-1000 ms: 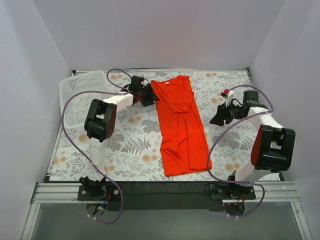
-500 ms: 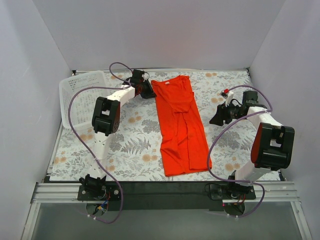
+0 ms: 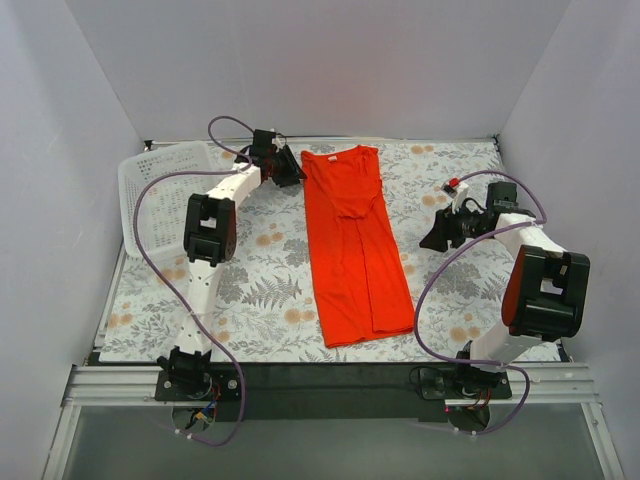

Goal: Fold and stack the t-shirts
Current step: Fold the tshirt

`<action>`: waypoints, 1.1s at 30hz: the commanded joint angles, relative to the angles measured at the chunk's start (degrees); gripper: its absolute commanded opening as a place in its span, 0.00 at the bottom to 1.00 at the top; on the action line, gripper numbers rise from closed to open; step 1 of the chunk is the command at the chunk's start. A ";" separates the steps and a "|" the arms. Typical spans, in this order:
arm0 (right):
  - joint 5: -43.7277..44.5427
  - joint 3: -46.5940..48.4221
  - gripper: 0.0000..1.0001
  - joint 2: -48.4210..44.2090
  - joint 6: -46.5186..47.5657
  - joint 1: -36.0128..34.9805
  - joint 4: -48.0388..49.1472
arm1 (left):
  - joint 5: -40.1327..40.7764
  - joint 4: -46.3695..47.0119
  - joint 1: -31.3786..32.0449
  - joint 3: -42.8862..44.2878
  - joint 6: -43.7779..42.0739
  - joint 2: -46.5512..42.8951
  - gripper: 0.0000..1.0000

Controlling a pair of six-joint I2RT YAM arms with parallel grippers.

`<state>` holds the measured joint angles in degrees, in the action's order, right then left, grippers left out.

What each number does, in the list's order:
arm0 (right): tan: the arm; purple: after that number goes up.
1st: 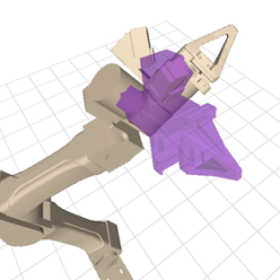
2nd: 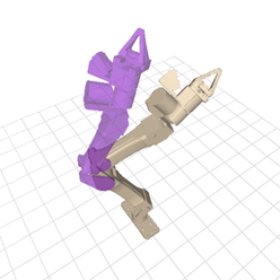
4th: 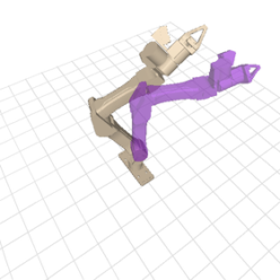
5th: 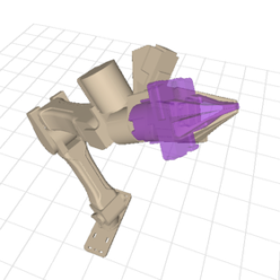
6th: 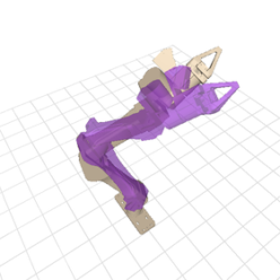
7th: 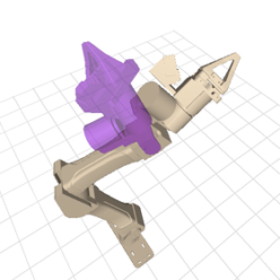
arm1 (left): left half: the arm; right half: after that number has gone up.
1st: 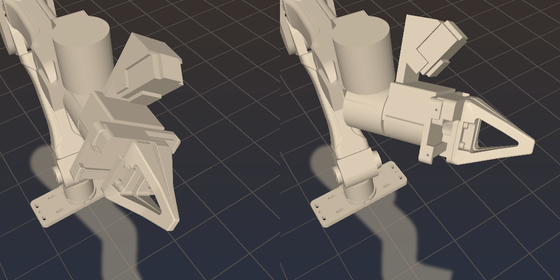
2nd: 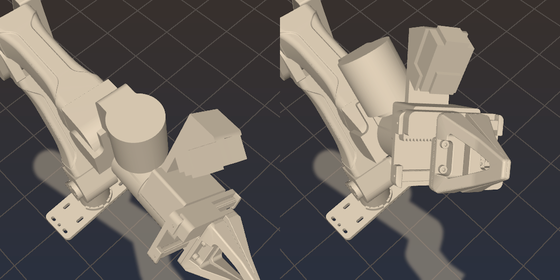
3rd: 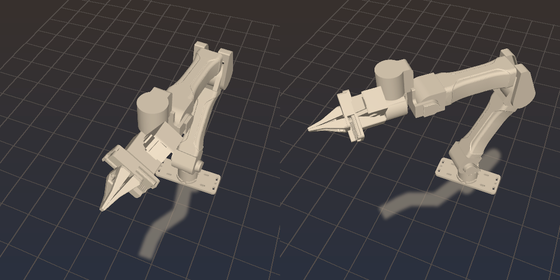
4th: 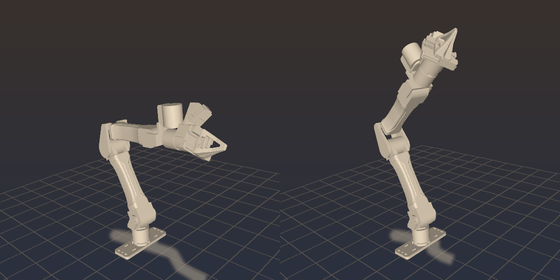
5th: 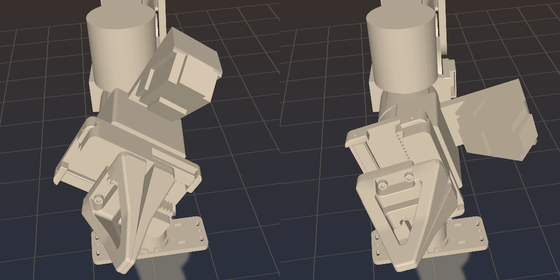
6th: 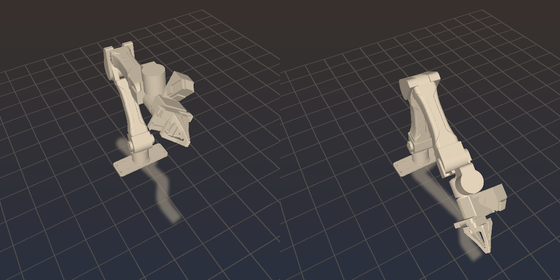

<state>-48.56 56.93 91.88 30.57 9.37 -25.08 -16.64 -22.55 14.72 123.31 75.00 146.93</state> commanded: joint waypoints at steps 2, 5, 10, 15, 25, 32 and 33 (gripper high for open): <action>-1.63 2.13 0.54 -0.20 8.69 -0.66 -3.47 | -0.85 -2.51 -1.10 -0.51 -5.02 -3.75 0.39; -3.03 2.22 0.56 -1.43 22.05 -2.50 -10.67 | -0.76 0.30 -1.10 -8.30 -10.20 -13.05 0.45; -5.66 -2.06 0.74 -8.10 49.17 -5.14 -22.08 | -0.05 16.59 0.83 -36.23 -22.41 -39.57 0.50; -3.05 -10.51 0.98 -17.06 82.90 -9.18 -34.77 | -6.72 32.81 14.26 -69.90 -46.58 -74.47 0.84; 2.49 -25.10 0.87 -33.42 73.52 -22.10 -28.20 | -7.02 26.24 35.06 -97.55 -53.37 -97.90 0.82; 7.33 -30.20 0.63 -35.36 66.12 -24.39 -22.21 | 6.61 28.96 47.75 -96.76 -58.12 -84.56 0.74; 7.68 -30.56 0.60 -35.36 65.68 -24.48 -21.42 | 7.41 29.66 48.38 -96.68 -59.00 -83.31 0.73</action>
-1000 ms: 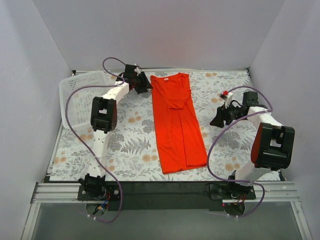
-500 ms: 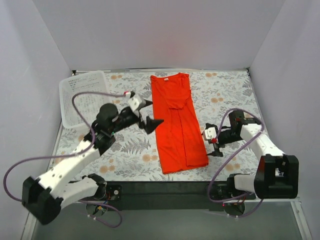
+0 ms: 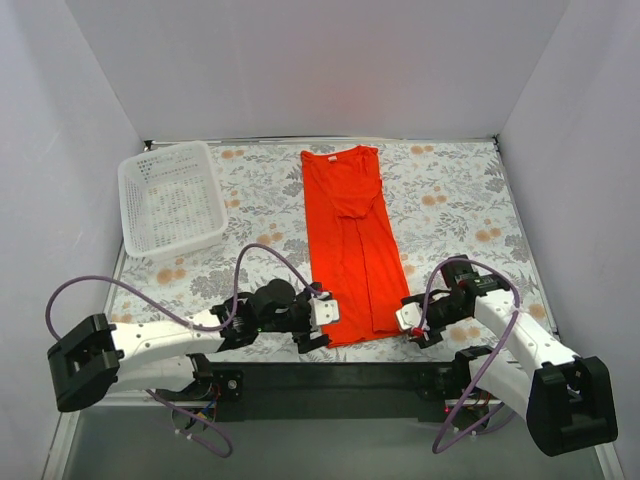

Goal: Fold and stack the t-shirts
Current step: Fold the tshirt

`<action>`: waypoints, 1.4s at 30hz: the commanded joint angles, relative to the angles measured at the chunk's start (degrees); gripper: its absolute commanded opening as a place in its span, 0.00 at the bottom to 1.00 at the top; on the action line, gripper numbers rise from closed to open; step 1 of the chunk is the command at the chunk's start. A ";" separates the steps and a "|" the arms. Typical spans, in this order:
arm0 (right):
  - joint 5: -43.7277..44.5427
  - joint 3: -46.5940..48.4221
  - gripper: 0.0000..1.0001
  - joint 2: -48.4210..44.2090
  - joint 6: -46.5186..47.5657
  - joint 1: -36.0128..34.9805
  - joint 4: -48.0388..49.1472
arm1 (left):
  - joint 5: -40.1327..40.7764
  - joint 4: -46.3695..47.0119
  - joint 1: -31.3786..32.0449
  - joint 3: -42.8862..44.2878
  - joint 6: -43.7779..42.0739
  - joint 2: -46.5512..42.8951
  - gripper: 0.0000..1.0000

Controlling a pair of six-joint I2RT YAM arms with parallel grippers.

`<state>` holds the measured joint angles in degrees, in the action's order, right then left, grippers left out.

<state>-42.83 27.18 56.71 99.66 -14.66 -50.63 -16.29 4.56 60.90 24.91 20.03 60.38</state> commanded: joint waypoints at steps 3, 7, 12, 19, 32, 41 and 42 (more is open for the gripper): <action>2.84 -1.95 0.56 0.16 -4.73 -0.55 6.24 | 8.21 5.10 3.34 1.81 -4.47 7.64 0.71; 3.54 -2.39 0.52 0.95 -5.96 -0.55 7.56 | 8.65 6.16 4.75 1.99 -4.65 11.95 0.68; 4.51 -2.92 0.47 1.82 -7.81 -0.64 8.88 | 9.18 7.22 6.86 1.20 -4.56 13.71 0.65; 5.03 -3.89 0.44 2.44 -9.48 -0.55 10.64 | 8.83 7.13 9.84 -0.29 -4.12 14.68 0.64; 5.91 -5.47 0.30 1.13 -9.83 -0.64 10.82 | 12.77 6.43 11.34 -1.09 -5.35 19.60 0.37; 2.14 -3.37 0.01 -1.07 -15.35 -0.64 10.46 | 13.05 5.90 11.34 -0.74 -5.88 16.36 0.00; 1.35 -1.71 0.01 -0.90 -16.50 -0.55 10.38 | 12.78 5.12 11.25 -0.30 -5.79 15.83 0.00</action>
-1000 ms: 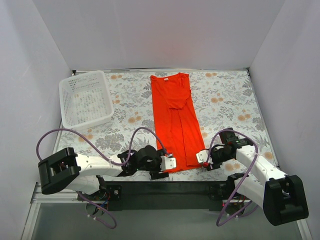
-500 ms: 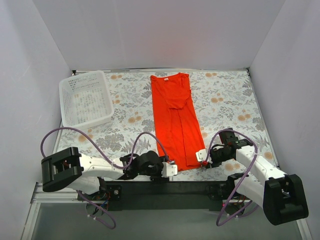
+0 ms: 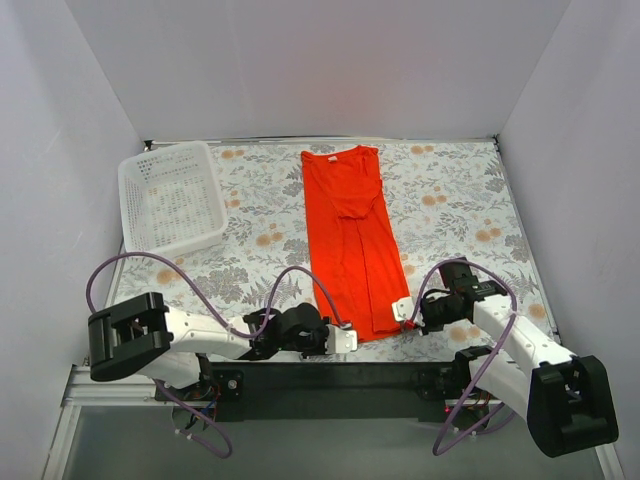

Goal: Fold and stack the t-shirts
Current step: Fold the tshirt

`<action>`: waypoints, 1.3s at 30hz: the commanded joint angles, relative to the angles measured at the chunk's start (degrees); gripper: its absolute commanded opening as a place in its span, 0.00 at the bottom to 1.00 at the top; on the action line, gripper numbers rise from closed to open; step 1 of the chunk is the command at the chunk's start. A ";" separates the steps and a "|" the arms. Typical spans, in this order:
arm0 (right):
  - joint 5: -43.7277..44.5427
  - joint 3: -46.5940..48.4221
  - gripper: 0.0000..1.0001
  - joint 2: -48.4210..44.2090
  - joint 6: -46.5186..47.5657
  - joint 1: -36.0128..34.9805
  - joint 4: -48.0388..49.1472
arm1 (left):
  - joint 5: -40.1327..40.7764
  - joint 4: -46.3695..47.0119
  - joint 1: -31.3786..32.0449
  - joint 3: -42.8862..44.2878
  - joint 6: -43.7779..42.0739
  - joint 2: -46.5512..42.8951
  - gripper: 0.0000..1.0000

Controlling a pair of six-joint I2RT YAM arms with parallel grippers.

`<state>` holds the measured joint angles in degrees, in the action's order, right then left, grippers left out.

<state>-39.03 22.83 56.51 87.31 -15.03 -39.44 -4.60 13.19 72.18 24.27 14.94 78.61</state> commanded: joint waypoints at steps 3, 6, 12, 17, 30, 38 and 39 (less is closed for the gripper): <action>-3.25 6.42 0.01 1.93 -9.78 -0.18 -1.51 | -3.91 -5.10 -3.09 2.00 -0.18 -4.95 0.00; -3.95 11.87 0.01 6.58 -12.50 -0.18 -2.48 | -11.81 -5.54 -9.24 3.41 0.00 -7.15 0.00; -7.72 24.26 0.01 18.79 -15.32 0.00 -4.41 | -26.76 -10.02 -23.30 12.71 -2.10 -2.86 0.00; -8.87 38.39 0.01 31.87 -20.94 1.75 -5.38 | -33.09 -10.29 -33.94 22.37 -3.95 5.93 0.00; -6.68 65.58 0.01 57.91 -34.04 6.15 -5.03 | -36.44 -14.51 -46.51 44.71 -5.71 28.16 0.00; -6.24 73.84 0.01 63.81 -38.70 6.32 -3.98 | -36.88 -13.54 -49.24 46.30 -4.57 30.64 0.00; -6.15 74.29 0.01 64.16 -38.88 6.24 -3.89 | -36.88 -13.54 -49.50 46.48 -4.48 30.90 0.00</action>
<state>-44.47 93.51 120.22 51.07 -8.69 -43.48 -39.75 -0.32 23.73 68.45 10.50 109.56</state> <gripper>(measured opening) 0.013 0.022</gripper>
